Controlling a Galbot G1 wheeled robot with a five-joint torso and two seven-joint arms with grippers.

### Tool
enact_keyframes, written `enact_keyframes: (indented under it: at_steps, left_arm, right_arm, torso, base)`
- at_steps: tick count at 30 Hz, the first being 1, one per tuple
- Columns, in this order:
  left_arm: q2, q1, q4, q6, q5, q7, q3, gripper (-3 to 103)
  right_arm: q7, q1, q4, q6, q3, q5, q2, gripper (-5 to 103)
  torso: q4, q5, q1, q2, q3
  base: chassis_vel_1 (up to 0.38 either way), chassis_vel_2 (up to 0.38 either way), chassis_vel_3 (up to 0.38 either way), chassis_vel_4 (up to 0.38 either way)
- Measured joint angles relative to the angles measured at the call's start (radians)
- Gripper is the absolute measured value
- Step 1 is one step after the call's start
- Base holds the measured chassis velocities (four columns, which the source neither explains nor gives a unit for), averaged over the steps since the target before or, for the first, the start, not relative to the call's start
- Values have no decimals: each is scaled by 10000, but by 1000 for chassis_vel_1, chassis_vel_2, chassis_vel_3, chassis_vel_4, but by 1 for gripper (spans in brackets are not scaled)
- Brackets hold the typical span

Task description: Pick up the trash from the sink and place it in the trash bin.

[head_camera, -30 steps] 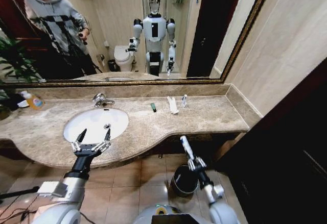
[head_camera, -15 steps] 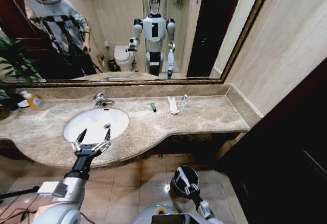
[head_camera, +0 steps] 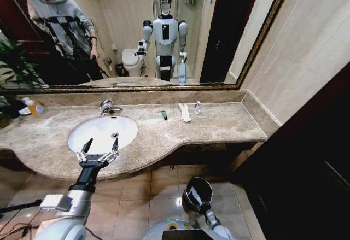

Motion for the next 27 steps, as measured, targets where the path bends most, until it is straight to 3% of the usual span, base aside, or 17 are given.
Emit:
enact_keyframes:
  at_steps: [11, 15, 17, 24, 26, 27]
  left_arm:
    - [0, 0, 0, 0, 0, 0, 0, 100]
    - [0, 0, 0, 0, 0, 0, 0, 100]
    - [0, 0, 0, 0, 0, 0, 0, 100]
    - [0, 0, 0, 0, 0, 0, 0, 100]
    - [0, 0, 0, 0, 0, 0, -1, 100]
    - [0, 0, 0, 0, 0, 0, 0, 100]
  right_arm:
    - [40, 290, -418, -115, 68, 16, -103, 22]
    - [40, 231, -335, -135, 69, 38, -107, 37]
    - [41, 207, -308, -136, 68, 42, -106, 37]
    - [39, -17, -50, -133, 57, 87, -84, 70]
    - [37, -53, -6, -132, 53, 94, -80, 70]
    - [33, -117, 59, -132, 51, 99, -71, 81]
  torso:
    - [-1, 0, 0, 0, 0]
    - [0, 0, 0, 0, 0]
    - [0, 0, 0, 0, 0]
    - [-1, 0, 0, 0, -1]
    - [-1, 0, 0, 0, -1]
    - [0, 0, 0, 0, -1]
  base:
    - [0, 0, 0, 0]
    - [0, 0, 0, 0]
    - [0, 0, 0, 0]
    - [0, 0, 0, 0]
    - [0, 0, 0, 0]
    - [0, 0, 0, 0]
